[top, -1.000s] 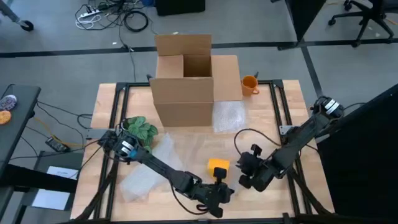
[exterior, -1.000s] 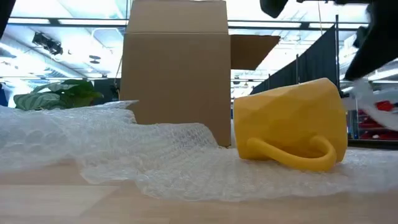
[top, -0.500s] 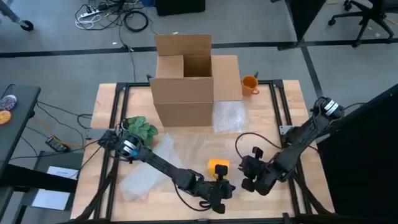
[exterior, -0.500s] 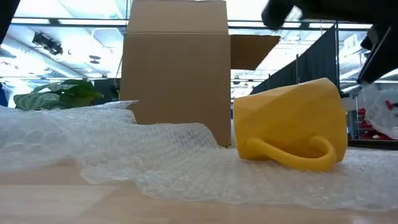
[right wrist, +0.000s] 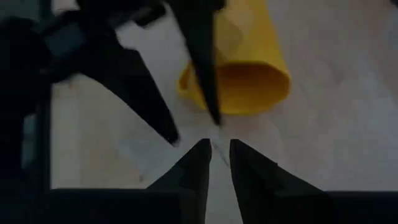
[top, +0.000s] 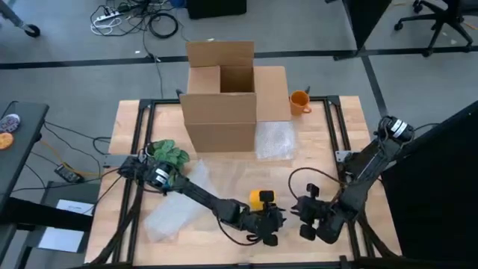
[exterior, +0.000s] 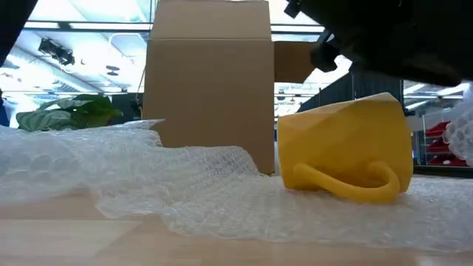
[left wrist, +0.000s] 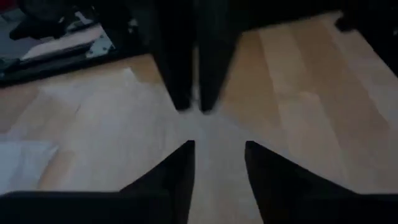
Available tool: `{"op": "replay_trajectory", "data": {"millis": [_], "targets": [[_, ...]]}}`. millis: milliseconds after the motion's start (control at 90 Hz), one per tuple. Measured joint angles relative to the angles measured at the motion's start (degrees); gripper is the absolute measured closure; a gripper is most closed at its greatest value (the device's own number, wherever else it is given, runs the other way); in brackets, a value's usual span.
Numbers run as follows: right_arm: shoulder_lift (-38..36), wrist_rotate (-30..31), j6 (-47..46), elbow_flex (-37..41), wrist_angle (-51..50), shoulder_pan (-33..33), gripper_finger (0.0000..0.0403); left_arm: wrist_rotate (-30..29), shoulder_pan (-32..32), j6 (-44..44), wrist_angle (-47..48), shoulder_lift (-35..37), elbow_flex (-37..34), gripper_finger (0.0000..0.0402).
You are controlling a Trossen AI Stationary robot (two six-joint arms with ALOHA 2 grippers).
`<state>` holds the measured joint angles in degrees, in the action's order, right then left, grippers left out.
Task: Wrap mug
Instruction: Wrap the yellow mug with the bubble wrap
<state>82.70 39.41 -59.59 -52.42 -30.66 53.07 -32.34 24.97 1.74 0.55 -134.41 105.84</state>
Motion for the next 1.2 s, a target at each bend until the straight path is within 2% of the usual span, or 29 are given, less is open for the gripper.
{"op": "replay_trajectory", "data": {"millis": [244,633,722,989,1100,1200], "targets": [[-0.8,3.2,8.9,0.0,9.7,0.9,0.0363,0.2,-1.5,-0.1,-1.2,0.0,0.0,0.0261],[-1.3,3.5,11.5,0.0,11.7,0.8,0.0365,9.5,-3.6,1.7,-5.5,-0.3,0.0,0.0271],[-1.4,3.4,12.3,0.0,12.7,0.8,0.0365,9.5,-3.6,1.9,-7.3,-1.0,0.0,0.0278],[-4.1,2.5,16.8,0.0,18.5,1.6,0.0367,9.7,-4.3,3.5,-9.2,-2.2,0.0,0.0336],[-6.7,2.0,17.4,0.0,19.1,3.3,0.0367,8.5,-4.3,0.5,-9.7,-2.2,0.0,0.0385],[-9.1,2.0,17.4,0.0,19.9,5.3,0.0367,5.8,-4.2,-4.8,-6.9,-2.2,1.0,0.0397]]}}
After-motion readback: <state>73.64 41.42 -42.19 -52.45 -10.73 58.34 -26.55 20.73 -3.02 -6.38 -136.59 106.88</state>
